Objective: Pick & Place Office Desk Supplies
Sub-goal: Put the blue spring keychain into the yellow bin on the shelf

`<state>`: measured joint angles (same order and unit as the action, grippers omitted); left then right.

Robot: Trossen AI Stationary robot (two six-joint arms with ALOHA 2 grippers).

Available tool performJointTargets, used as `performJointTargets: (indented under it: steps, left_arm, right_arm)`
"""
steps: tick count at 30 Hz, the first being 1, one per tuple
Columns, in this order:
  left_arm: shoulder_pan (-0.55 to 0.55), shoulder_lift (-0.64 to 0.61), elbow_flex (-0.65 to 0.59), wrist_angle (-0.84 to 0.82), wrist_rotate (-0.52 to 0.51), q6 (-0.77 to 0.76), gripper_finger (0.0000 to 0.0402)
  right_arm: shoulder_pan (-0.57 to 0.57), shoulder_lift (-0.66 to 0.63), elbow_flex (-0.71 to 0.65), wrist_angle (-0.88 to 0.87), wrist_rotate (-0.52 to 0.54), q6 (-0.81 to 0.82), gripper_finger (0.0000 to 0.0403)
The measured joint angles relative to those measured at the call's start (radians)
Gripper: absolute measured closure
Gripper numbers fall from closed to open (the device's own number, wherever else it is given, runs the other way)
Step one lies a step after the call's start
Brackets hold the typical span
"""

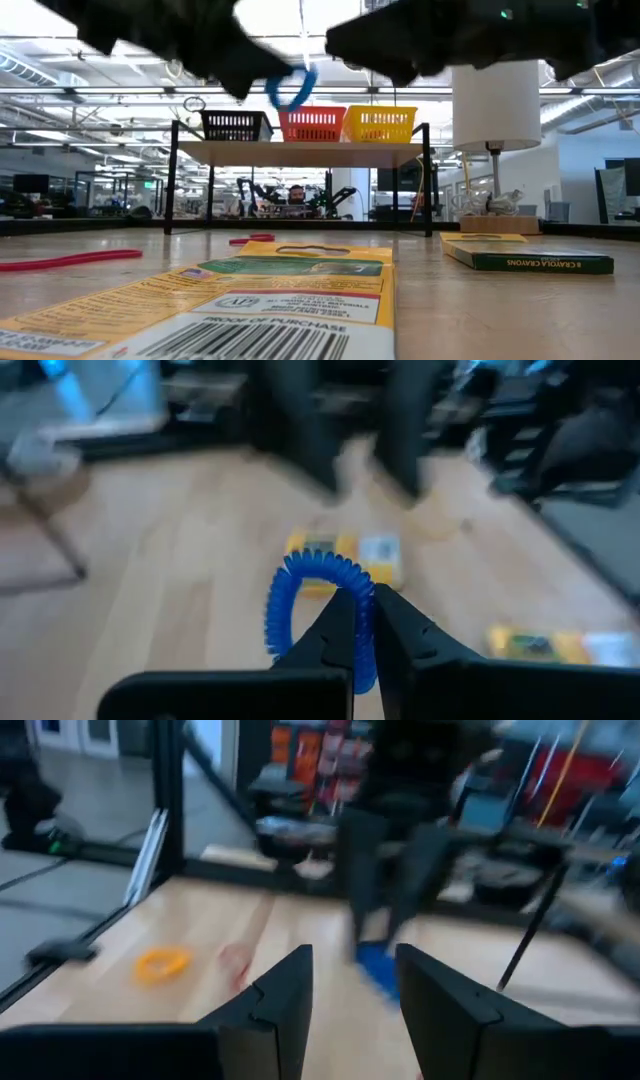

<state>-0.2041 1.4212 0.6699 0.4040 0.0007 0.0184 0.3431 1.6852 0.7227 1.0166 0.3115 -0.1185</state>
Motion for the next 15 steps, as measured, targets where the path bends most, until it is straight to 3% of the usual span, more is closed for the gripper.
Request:
performJointTargets:
  steps: [7, 15]
  left_arm:
    - [-0.103, -0.073, 0.097, -0.097, -0.001, 0.051, 0.0401]
    - [-0.153, -0.116, 0.121, -0.093, -0.073, 0.149, 0.0401]
  right_arm:
    - [-0.052, 0.000, 0.000, 0.197, -0.002, -0.075, 0.0271]
    - [-0.061, 0.000, 0.000, 0.171, -0.092, -0.018, 0.0271]
